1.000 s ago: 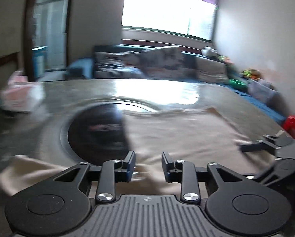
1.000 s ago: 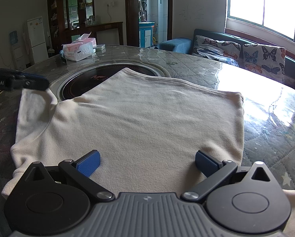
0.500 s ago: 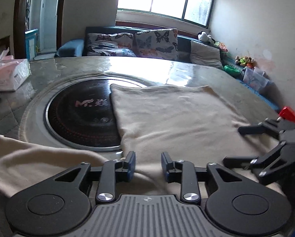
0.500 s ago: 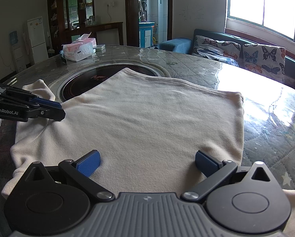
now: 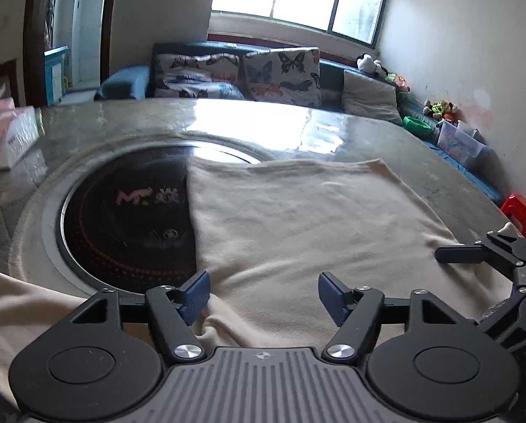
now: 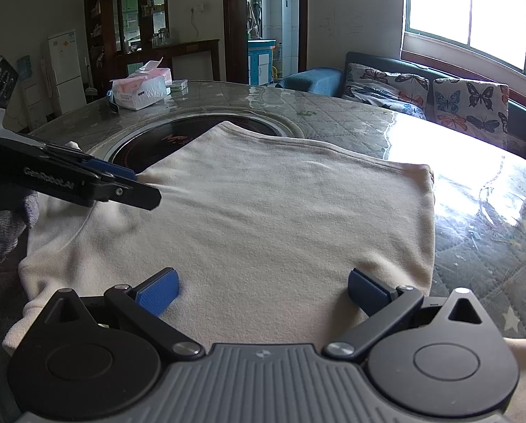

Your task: Fold clothes

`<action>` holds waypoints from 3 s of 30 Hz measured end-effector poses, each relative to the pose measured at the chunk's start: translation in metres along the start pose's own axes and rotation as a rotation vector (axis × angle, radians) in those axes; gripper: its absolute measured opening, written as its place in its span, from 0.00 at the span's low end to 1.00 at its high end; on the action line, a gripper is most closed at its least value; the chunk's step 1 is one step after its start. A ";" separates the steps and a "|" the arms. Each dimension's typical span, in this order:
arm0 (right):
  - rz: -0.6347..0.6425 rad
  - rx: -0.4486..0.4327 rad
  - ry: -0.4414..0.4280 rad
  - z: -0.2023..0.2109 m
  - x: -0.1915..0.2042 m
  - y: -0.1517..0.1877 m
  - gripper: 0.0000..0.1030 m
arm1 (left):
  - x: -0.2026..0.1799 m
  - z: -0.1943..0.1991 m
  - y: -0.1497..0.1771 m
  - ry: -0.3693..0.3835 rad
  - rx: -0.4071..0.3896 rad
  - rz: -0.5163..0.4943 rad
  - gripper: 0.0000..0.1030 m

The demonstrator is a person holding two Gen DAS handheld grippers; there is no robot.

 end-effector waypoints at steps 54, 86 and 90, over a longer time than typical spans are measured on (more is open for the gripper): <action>-0.036 -0.003 0.021 0.029 0.013 0.025 1.00 | 0.184 0.080 0.048 -0.509 -0.104 0.397 0.73; -0.062 -0.069 0.023 0.049 0.007 0.015 1.00 | 0.041 0.151 -0.038 -0.140 -0.349 0.185 0.06; -0.090 -0.111 0.028 0.062 -0.002 0.009 1.00 | 0.000 0.153 -0.050 -0.056 -0.361 0.134 0.06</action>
Point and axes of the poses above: each gripper's, at about its wrist camera, not at the fingertips, and z roughly against the way its jaws point, x to its left, y to its underside, the point moved 8 cm from there along -z, roughly the way its jaws point, and after that the axes turned 4 degrees about x, right-handed, at the moved point
